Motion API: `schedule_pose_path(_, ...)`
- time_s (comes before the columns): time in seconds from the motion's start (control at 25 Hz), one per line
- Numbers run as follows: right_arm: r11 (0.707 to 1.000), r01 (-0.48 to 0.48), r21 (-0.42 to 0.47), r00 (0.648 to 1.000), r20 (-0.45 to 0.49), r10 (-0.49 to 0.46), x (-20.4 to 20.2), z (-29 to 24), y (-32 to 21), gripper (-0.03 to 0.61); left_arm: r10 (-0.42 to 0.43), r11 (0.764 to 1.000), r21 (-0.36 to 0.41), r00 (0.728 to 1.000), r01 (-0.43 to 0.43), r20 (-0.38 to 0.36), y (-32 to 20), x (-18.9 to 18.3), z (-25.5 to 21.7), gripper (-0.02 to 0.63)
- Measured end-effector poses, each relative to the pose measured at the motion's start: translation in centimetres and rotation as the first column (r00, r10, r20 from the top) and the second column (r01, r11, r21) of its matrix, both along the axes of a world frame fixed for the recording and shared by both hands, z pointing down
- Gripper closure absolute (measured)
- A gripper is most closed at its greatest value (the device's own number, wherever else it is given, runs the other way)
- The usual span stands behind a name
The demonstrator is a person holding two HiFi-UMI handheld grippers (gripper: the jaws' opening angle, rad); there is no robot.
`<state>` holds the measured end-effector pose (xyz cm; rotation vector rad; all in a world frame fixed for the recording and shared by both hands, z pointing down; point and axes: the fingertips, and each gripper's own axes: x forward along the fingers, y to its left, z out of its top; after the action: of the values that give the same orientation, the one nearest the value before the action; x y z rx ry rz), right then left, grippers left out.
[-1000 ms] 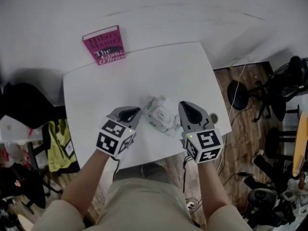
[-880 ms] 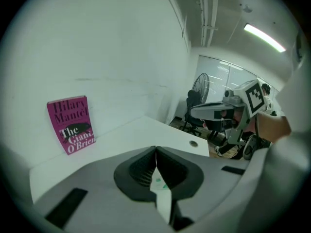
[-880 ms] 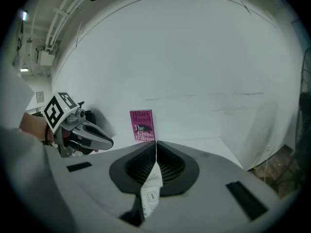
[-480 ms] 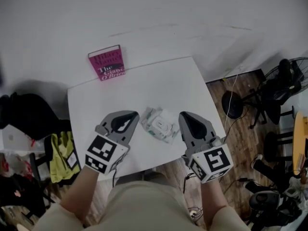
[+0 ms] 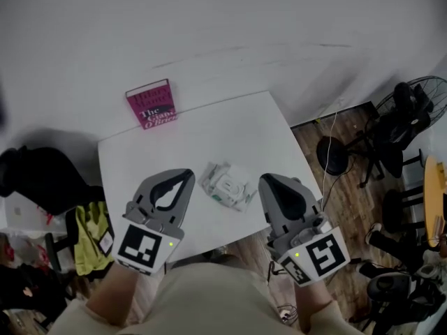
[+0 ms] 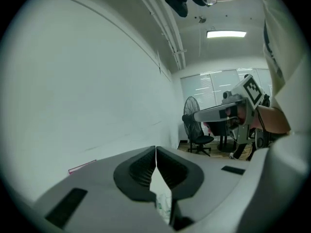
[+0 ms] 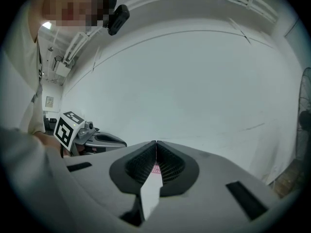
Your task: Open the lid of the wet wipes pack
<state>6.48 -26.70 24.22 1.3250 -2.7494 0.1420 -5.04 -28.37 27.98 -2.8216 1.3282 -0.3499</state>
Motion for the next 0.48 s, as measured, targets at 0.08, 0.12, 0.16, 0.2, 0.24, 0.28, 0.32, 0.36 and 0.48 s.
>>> schedule_pose_path(0.08,1.000,0.005,0.017,1.000,0.008,-0.006,-0.1,-0.7,0.8,0.554,0.006,1.000,0.026,1.000,-0.005,-0.011,0.6,0.2,-0.8,0.592)
schedule_pose_path(0.12,1.000,0.008,0.022,1.000,0.006,-0.008,-0.1,-0.9,1.1,0.554,0.009,0.999,0.036,1.000,-0.008,-0.009,0.9,0.2,-1.1,0.592)
schedule_pose_path(0.16,1.000,0.010,0.025,1.000,0.002,-0.010,-0.2,-1.0,1.4,0.554,0.013,0.999,0.040,1.000,-0.012,-0.004,1.2,0.3,-1.3,0.592)
schedule_pose_path(0.2,1.000,0.013,0.027,1.000,-0.002,-0.013,-0.2,-1.1,1.7,0.554,0.017,0.999,0.043,1.000,-0.017,0.002,1.5,0.4,-1.4,0.592)
schedule_pose_path(0.24,0.999,0.015,0.029,1.000,-0.002,-0.015,-0.3,-1.2,2.1,0.554,0.021,0.999,0.044,1.000,-0.022,0.007,1.7,0.5,-1.4,0.592)
schedule_pose_path(0.28,0.999,0.019,0.029,1.000,0.000,-0.019,-0.4,-1.3,2.3,0.554,0.025,0.999,0.046,1.000,-0.025,0.007,2.0,0.5,-1.5,0.592)
schedule_pose_path(0.32,0.999,0.022,0.028,1.000,0.004,-0.022,-0.5,-1.3,2.6,0.554,0.028,0.999,0.044,1.000,-0.029,0.007,2.3,0.5,-1.4,0.592)
schedule_pose_path(0.36,0.999,0.024,0.026,1.000,0.007,-0.025,-0.6,-1.3,2.9,0.554,0.031,0.999,0.038,0.999,-0.032,0.006,2.5,0.6,-1.3,0.592)
schedule_pose_path(0.48,1.000,0.027,0.016,1.000,0.012,-0.027,-0.6,-0.9,3.3,0.554,0.034,0.999,0.013,0.999,-0.034,0.004,2.9,0.6,-0.8,0.592)
